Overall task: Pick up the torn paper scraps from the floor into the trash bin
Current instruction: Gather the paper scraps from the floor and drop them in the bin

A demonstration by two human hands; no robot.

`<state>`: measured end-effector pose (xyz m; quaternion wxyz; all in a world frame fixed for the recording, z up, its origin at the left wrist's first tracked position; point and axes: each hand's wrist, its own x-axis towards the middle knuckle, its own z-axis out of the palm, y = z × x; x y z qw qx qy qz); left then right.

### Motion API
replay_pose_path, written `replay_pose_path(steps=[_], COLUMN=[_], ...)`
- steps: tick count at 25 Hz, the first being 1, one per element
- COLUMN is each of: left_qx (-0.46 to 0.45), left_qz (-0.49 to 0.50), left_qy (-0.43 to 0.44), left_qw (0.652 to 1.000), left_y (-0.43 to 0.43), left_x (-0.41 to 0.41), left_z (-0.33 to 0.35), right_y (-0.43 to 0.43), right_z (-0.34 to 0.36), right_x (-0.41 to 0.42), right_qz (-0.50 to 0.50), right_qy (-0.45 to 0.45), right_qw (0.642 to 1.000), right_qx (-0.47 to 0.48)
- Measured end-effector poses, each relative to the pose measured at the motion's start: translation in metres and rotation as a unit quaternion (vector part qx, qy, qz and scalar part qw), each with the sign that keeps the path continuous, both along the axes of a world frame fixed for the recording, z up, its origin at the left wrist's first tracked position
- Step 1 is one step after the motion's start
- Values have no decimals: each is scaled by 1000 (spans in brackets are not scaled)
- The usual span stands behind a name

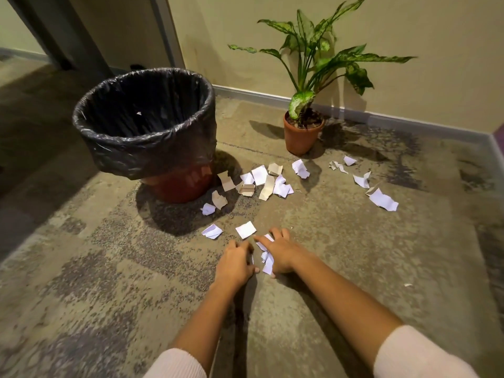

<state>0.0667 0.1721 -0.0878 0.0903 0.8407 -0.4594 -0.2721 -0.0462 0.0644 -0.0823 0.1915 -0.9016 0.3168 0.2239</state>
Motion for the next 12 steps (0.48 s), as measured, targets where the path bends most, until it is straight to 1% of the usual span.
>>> replay_pose_path(steps=[4, 7, 12], left_qx=[-26, -36, -52], left_qz=[-4, 11, 13], left_qy=[2, 14, 10], left_qw=[1000, 999, 999], left_y=[-4, -2, -1], left_x=[0, -1, -2], left_z=[-2, -3, -6], right_y=[-3, -2, 1], right_z=[0, -1, 0], right_x=[3, 5, 3], right_qz=[-1, -20, -40], right_qy=[-30, -50, -83], right_qw=[999, 998, 995], right_qx=[12, 28, 46])
